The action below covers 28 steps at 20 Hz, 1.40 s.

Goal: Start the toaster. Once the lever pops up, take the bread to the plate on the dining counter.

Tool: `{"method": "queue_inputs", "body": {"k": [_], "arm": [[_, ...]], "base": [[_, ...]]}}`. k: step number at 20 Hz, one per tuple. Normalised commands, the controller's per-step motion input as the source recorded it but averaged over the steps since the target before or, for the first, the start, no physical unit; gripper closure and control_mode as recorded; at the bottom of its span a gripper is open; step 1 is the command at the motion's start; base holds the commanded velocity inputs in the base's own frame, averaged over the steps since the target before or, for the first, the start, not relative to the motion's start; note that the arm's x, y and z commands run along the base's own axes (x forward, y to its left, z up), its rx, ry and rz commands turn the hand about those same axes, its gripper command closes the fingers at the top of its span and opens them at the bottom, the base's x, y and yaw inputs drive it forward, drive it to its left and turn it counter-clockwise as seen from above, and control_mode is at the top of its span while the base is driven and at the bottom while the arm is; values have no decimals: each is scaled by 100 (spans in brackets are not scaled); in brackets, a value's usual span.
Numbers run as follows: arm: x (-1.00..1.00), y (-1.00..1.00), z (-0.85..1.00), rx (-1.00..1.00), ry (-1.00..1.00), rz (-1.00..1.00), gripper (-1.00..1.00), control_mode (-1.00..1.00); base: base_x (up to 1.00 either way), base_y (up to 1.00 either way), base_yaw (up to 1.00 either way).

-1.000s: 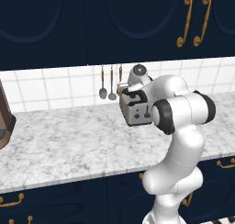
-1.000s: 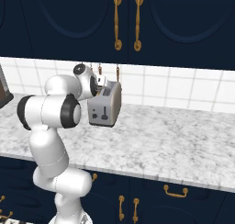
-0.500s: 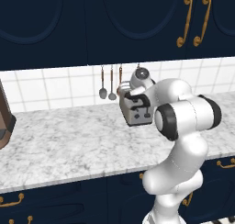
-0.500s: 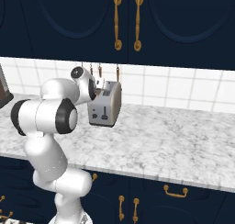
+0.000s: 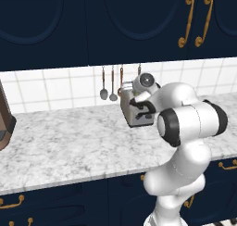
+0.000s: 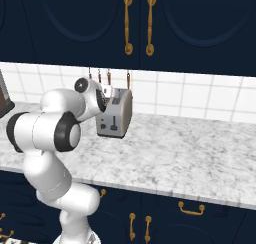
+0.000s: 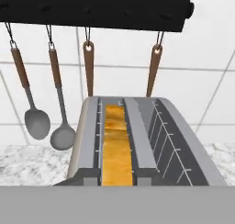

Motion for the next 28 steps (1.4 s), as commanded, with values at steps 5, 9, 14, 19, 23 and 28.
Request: {"method": "queue_inputs", "body": {"k": [5,9,14,19,23,28], "arm": [[-15,12,41,-1,-12,0,100,-100],[-21,23,47,0,-8,0,100,-100],[-14,18,55,0,-12,0,100,-100],[-54,8,27,0,-3,0,100,-100],[-76,6,34,0,0,0,100,-100],[-82,10,56,1,10,0,100,-100]], "base": [[0,0,0],[0,0,0],[0,0,0],[0,0,0],[0,0,0],[0,0,0]]}}
